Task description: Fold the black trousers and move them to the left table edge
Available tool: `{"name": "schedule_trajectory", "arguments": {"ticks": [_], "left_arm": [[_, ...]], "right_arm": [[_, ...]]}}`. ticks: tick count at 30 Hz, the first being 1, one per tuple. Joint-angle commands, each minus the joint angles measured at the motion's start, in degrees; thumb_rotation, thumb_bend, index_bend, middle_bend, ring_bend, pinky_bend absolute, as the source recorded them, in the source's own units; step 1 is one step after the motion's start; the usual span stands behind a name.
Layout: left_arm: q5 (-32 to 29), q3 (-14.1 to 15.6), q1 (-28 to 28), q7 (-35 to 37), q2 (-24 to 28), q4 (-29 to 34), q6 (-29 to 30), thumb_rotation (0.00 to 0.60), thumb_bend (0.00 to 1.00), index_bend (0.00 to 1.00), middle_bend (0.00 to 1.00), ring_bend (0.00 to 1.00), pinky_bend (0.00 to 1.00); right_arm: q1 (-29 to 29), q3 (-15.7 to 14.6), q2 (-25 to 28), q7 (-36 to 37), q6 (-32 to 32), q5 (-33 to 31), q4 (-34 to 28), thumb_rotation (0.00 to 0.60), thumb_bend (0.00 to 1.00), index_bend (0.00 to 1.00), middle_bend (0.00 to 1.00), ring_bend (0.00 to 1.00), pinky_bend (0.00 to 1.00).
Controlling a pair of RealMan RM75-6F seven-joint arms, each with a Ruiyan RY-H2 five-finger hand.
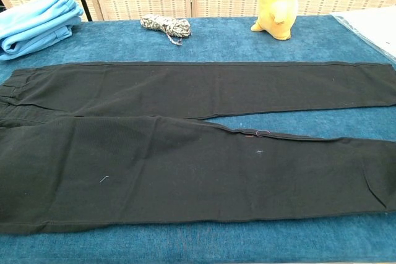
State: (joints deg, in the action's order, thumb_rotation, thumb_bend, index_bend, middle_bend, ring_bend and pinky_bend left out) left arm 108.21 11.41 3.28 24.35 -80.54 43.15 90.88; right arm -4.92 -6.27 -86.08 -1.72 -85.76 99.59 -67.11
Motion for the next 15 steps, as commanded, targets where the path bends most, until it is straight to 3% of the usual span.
{"name": "schedule_trajectory", "arguments": {"ticks": [1,6,15], "left_arm": [[-0.7,-0.3,0.3,0.8,-0.9,-0.9,0.1,0.6,0.14,0.0,0.0,0.0,0.09],[-0.9,-0.2,2.0,-0.9,-2.5,-1.1,-1.5,0.6,0.2,0.0,0.0,0.02,0.19],[-1.9,0.8,2.4,-2.8,-2.8,-0.7,-3.9,0.6,0.19,0.0,0.0,0.03,0.19]], "right_arm": [[0.0,0.1,0.1,0.0,-0.1,0.0,-0.1,0.6,0.6,0.59,0.53,0.38,0.56],[0.0,0.3,0.3,0.5,0.0,-0.5,-0.3,0.6,0.6,0.59,0.53,0.38,0.56],[-0.1,0.3,0.4,0.8,0.0,-0.7,-0.4,0.6,0.61,0.59,0.53,0.38,0.56]]}}
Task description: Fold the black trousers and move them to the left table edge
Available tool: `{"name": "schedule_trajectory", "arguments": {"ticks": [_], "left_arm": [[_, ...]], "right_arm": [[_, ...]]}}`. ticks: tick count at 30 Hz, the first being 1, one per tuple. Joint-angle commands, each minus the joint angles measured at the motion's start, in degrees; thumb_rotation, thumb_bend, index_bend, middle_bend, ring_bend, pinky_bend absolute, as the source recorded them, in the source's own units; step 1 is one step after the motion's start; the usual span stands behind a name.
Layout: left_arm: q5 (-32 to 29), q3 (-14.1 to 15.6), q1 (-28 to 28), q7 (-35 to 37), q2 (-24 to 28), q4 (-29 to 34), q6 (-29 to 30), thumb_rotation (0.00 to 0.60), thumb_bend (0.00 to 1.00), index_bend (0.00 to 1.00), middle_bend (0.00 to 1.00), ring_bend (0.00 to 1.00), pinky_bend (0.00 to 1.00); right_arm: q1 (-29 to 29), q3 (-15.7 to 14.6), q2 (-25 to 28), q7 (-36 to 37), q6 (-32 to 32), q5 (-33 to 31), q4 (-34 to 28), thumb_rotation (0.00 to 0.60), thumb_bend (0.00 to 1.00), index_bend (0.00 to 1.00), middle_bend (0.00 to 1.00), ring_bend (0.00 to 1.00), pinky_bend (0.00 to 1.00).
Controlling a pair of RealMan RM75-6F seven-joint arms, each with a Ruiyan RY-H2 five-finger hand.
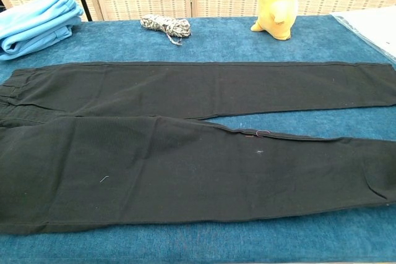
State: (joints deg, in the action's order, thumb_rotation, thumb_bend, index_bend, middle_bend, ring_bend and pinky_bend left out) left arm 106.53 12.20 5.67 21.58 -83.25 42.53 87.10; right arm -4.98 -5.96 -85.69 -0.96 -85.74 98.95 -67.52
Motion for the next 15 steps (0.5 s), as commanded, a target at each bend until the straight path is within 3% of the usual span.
{"name": "schedule_trajectory", "arguments": {"ticks": [1,4,8,15], "left_arm": [[-0.4,0.0,0.0,-0.1,-0.1,-0.2,-0.2,0.6,0.19,0.0,0.0,0.03,0.19],[-0.8,0.0,0.1,0.2,-0.4,-0.4,-0.2,0.6,0.19,0.02,0.06,0.04,0.19],[-1.2,-0.1,0.3,0.3,-1.0,-1.1,-0.1,0.6,0.2,0.12,0.18,0.08,0.19],[-2.1,-0.3,0.7,-0.2,-1.8,-1.7,-1.1,0.6,0.2,0.19,0.24,0.12,0.19]], "right_arm": [[0.0,0.0,0.0,0.1,0.0,-0.1,-0.1,0.6,0.61,0.59,0.53,0.38,0.56],[0.0,0.1,0.1,0.2,-0.1,-0.2,-0.2,0.6,0.62,0.59,0.53,0.38,0.56],[0.0,0.2,0.2,0.2,-0.1,-0.3,-0.2,0.6,0.62,0.59,0.53,0.38,0.56],[0.0,0.2,0.2,0.4,0.1,-0.4,-0.2,0.6,0.62,0.59,0.53,0.38,0.56]]}}
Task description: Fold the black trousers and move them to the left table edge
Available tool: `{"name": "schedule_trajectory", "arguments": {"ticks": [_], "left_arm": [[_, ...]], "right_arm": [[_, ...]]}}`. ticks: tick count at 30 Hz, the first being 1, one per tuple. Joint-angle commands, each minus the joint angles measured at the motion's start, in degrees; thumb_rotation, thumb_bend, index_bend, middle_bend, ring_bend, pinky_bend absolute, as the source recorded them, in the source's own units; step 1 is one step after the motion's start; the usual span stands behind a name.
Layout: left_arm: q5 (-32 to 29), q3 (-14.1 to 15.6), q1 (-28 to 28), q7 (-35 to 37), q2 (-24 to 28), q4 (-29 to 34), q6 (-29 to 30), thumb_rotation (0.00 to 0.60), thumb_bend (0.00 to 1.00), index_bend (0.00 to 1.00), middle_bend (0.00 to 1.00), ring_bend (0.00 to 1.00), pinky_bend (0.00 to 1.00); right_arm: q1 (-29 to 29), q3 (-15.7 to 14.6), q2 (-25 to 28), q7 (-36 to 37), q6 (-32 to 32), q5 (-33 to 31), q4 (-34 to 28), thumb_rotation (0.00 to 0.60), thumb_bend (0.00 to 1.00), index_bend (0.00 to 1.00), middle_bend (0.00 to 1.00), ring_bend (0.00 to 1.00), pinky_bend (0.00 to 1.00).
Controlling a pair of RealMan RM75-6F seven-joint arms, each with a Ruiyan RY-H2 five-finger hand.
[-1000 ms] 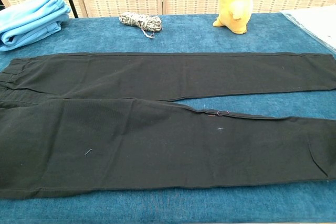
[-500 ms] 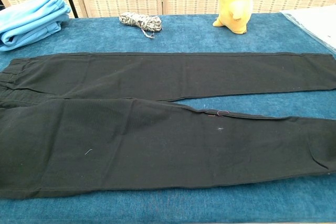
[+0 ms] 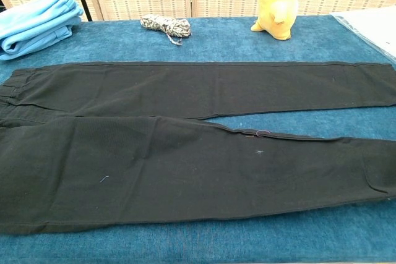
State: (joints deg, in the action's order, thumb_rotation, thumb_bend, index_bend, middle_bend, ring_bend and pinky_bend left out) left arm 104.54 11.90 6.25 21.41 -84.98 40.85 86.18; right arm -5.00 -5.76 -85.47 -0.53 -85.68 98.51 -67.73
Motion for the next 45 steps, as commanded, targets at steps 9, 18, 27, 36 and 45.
{"name": "schedule_trajectory", "arguments": {"ticks": [9,18,27,36,45], "left_arm": [[-1.5,-0.4,0.2,0.2,-1.1,-0.8,-0.6,0.6,0.23,0.28,0.33,0.18,0.2],[-2.3,0.0,-0.3,1.2,-1.9,-2.2,-1.2,0.6,0.31,0.33,0.38,0.21,0.21],[-2.6,0.4,-0.7,3.9,-3.5,-5.2,-0.7,0.6,0.35,0.37,0.41,0.24,0.25],[-2.4,0.6,-0.6,4.3,-4.1,-6.4,0.2,0.6,0.36,0.46,0.5,0.31,0.36],[-2.6,0.4,-0.3,5.5,-4.8,-7.5,1.4,0.6,0.4,0.63,0.63,0.41,0.44]], "right_arm": [[0.0,0.1,0.1,0.4,-0.1,-0.1,-0.1,0.6,0.62,0.59,0.53,0.38,0.56],[0.0,0.1,0.2,0.6,0.0,-0.3,-0.2,0.6,0.63,0.59,0.53,0.38,0.56],[0.0,0.2,0.3,1.0,-0.3,-0.3,-0.5,0.6,0.63,0.59,0.54,0.38,0.56],[0.0,0.2,0.3,1.2,-0.1,-0.4,-0.5,0.6,0.63,0.59,0.54,0.38,0.56],[0.0,0.2,0.4,1.5,-0.2,-0.4,-0.7,0.6,0.63,0.6,0.54,0.38,0.56]]}}
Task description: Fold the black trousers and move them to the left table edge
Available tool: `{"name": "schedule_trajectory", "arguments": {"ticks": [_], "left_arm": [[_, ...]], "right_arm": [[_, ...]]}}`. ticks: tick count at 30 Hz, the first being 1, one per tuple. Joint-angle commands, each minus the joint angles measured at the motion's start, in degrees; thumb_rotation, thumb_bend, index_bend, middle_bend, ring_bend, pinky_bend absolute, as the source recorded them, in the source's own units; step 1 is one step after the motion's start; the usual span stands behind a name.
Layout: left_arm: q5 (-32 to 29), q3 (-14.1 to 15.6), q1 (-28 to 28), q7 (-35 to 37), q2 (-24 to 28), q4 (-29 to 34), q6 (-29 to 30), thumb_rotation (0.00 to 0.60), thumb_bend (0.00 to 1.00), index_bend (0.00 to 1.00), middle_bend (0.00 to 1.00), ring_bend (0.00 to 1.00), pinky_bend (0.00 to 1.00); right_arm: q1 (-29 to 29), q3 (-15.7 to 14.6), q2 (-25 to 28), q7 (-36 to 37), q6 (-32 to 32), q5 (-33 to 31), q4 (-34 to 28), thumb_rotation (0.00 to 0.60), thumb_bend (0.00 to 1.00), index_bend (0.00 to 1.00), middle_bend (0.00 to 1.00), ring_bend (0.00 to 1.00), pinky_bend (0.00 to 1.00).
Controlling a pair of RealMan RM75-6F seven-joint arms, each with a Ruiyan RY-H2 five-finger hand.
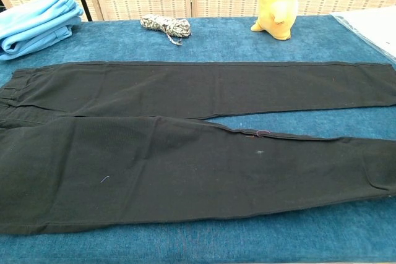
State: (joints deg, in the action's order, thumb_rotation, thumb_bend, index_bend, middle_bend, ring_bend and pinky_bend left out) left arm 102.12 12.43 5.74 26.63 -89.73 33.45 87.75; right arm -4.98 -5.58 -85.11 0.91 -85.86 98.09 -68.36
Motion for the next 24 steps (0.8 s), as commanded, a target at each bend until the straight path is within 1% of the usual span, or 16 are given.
{"name": "schedule_trajectory", "arguments": {"ticks": [1,8,14,20,22,24], "left_arm": [[-0.2,-0.2,0.3,0.4,0.0,0.0,-0.2,0.6,0.4,0.64,0.63,0.41,0.45],[-1.0,-1.3,1.9,0.0,1.5,2.6,-0.7,0.6,0.4,0.64,0.64,0.42,0.45],[-1.5,-2.7,5.1,-1.3,4.0,7.7,-2.5,0.6,0.4,0.65,0.64,0.43,0.46],[-2.8,-4.3,9.3,-3.0,6.8,14.6,-7.4,0.6,0.39,0.66,0.65,0.43,0.46],[-3.6,-5.6,11.0,-4.1,7.7,16.9,-8.9,0.6,0.39,0.66,0.65,0.43,0.46],[-4.4,-6.6,12.0,-5.9,8.4,18.8,-10.0,0.6,0.39,0.66,0.65,0.43,0.46]], "right_arm": [[0.0,0.0,0.0,0.0,0.0,0.0,-0.1,0.6,0.63,0.6,0.54,0.38,0.56],[-0.3,0.3,0.4,0.4,-0.2,0.1,-0.8,0.6,0.63,0.6,0.54,0.39,0.56],[-1.4,2.0,0.5,0.9,0.3,-1.0,-1.5,0.6,0.64,0.6,0.54,0.39,0.56],[-2.9,4.1,1.6,3.2,3.6,-4.3,-2.8,0.6,0.64,0.6,0.54,0.39,0.56],[-3.7,4.9,2.4,6.1,6.1,-6.5,-3.7,0.6,0.64,0.61,0.54,0.39,0.56],[-4.3,5.4,3.1,7.4,7.9,-7.8,-3.7,0.6,0.64,0.61,0.54,0.39,0.57]]}}
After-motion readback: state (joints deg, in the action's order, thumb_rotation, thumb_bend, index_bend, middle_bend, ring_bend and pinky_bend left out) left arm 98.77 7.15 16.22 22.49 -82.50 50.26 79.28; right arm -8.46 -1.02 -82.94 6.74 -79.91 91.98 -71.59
